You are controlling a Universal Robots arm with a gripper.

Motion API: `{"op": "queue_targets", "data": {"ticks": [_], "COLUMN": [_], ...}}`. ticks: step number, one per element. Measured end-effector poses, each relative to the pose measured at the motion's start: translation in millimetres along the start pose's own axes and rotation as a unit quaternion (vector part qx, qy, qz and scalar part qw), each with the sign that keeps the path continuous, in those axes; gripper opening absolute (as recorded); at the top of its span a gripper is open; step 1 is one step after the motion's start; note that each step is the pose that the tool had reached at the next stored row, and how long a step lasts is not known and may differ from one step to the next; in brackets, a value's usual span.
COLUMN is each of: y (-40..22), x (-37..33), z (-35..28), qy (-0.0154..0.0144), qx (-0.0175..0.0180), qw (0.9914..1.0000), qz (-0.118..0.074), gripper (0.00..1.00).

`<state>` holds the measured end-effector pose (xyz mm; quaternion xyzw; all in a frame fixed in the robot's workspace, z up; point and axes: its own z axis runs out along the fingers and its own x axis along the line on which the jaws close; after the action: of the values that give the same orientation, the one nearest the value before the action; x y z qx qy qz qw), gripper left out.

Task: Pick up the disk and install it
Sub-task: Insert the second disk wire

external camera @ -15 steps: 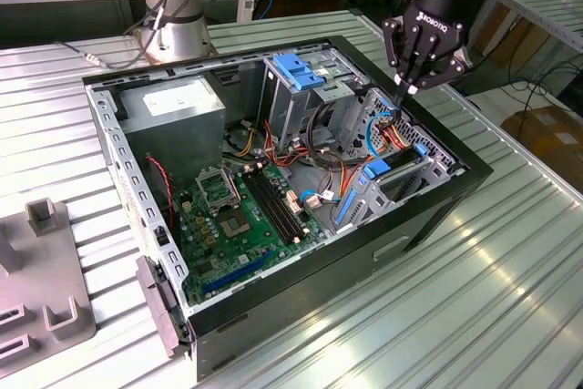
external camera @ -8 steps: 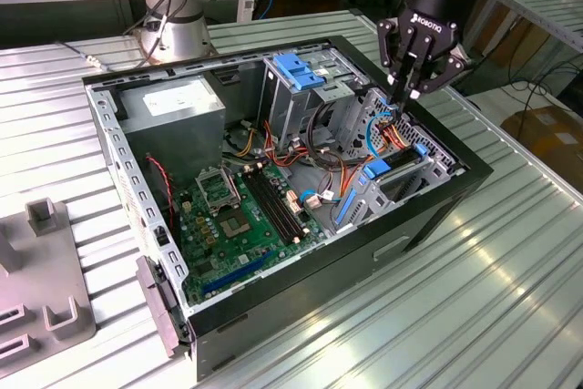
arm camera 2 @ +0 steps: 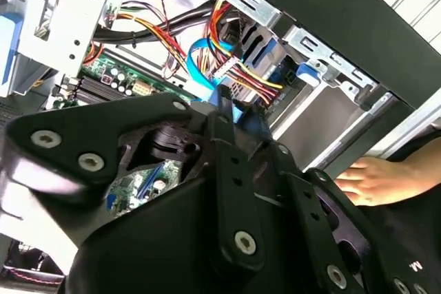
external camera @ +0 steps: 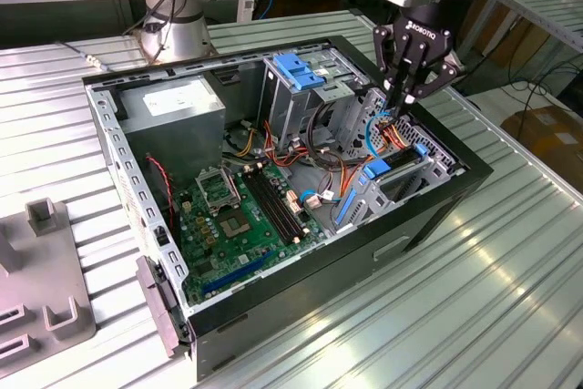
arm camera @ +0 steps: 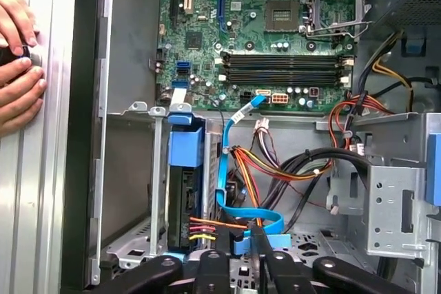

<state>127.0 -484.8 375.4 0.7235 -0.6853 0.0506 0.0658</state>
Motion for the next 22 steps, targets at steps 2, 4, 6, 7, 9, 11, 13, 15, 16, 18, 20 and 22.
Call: {"op": "queue_targets", "data": {"ticks": [2,4,6,7,9,11,13,15,16,18,20,22], "y": [-0.1,-0.1,0.0,0.2,0.6,1.0,1.3,1.7,1.8,2.0,2.1,2.5], "x": [-0.7,-0.6,1.4,4.9,11.5,16.2,19.5,23.2,24.5,26.6,29.2,33.3], "z": [2.1,3.8,4.5,5.3,6.8,8.0,9.0,10.0,10.3,10.7,11.4,12.3], "qy": [0.0015,0.0016,-0.0007,-0.0082,-0.0185,-0.0236,-0.0267,-0.0298,-0.0302,-0.0302,-0.0303,-0.0302], "qx": [-0.0001,-0.0001,0.0001,0.0006,0.0016,0.0024,0.0033,0.0044,0.0048,0.0051,0.0052,0.0052], "qw": [1.00000,1.00000,1.00000,0.99997,0.99983,0.99972,0.99963,0.99954,0.99952,0.99952,0.99952,0.99952], "qz": [0.000,0.000,0.000,-0.001,-0.002,-0.003,-0.004,-0.004,-0.004,-0.004,-0.005,-0.005], "gripper": [0.16,0.16,0.16,0.16,0.16,0.16,0.16,0.16,0.16,0.16,0.16,0.16]}}
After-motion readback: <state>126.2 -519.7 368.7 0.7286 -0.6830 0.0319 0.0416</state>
